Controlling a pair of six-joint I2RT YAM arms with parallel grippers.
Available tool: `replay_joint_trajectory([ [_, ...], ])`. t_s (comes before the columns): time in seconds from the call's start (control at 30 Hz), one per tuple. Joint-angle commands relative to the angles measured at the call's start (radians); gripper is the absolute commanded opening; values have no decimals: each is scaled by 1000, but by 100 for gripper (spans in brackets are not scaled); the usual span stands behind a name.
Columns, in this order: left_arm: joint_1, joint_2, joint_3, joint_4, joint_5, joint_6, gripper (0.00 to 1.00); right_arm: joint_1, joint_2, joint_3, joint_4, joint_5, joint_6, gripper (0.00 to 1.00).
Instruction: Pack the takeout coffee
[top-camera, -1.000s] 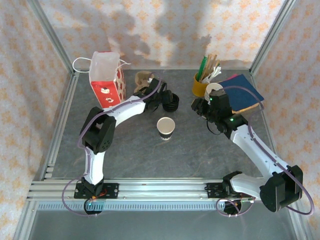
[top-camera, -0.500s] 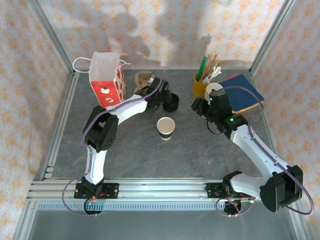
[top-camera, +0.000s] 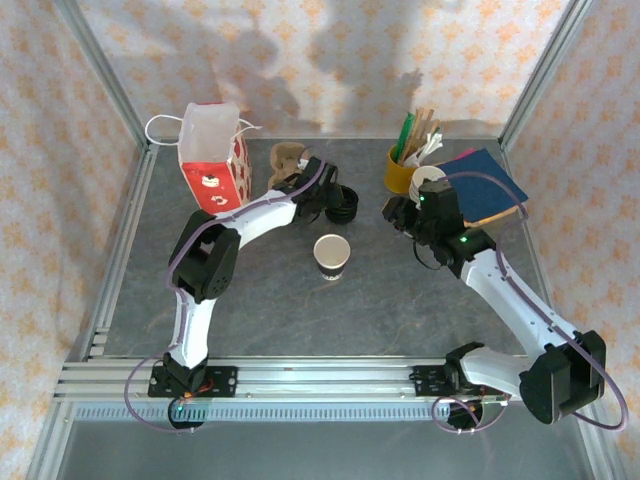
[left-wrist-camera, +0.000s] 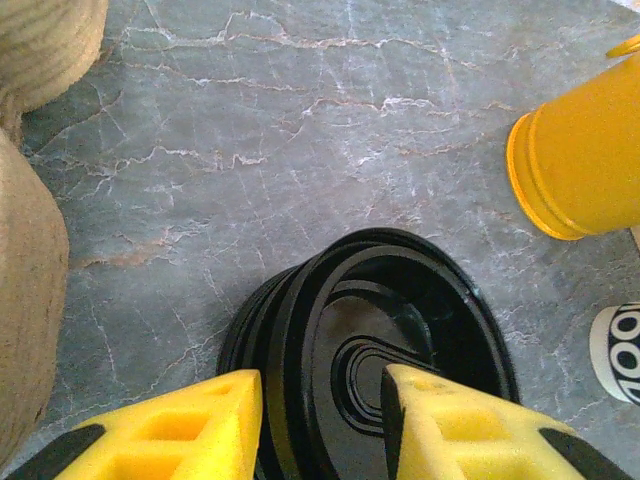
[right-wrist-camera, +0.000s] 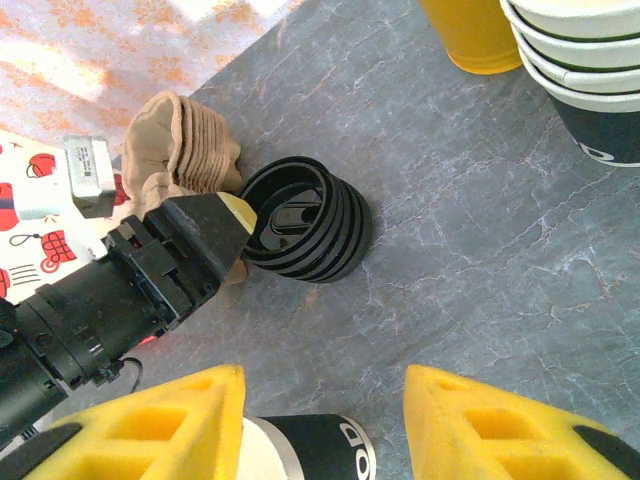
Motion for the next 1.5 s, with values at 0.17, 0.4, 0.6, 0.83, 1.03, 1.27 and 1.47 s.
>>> replay_joint_trajectory([
  [0.17,-6,17,33,1,1,-7,33,-5,-15,-1,-15,33,1,46],
  [0.4,-6,14,33,2,-1,-7,28,-5,-15,-5,-14,35,1,46],
  [0.6,-7,7,28,15,4,-8,22,-5,-16,-7,-14,40,1,46],
  [0.83,-6,-10,23,24,-10,13,17,-4,-16,-4,-17,45,0,46],
  [1.03,-4,-44,-1,59,7,12,12,-5,-18,-1,-17,54,-5,46],
  [1.27,1,-96,-9,70,21,30,7,-4,-57,14,64,28,-122,47],
  [1.47,6,-147,-13,65,32,36,6,-4,-126,22,196,18,-265,50],
])
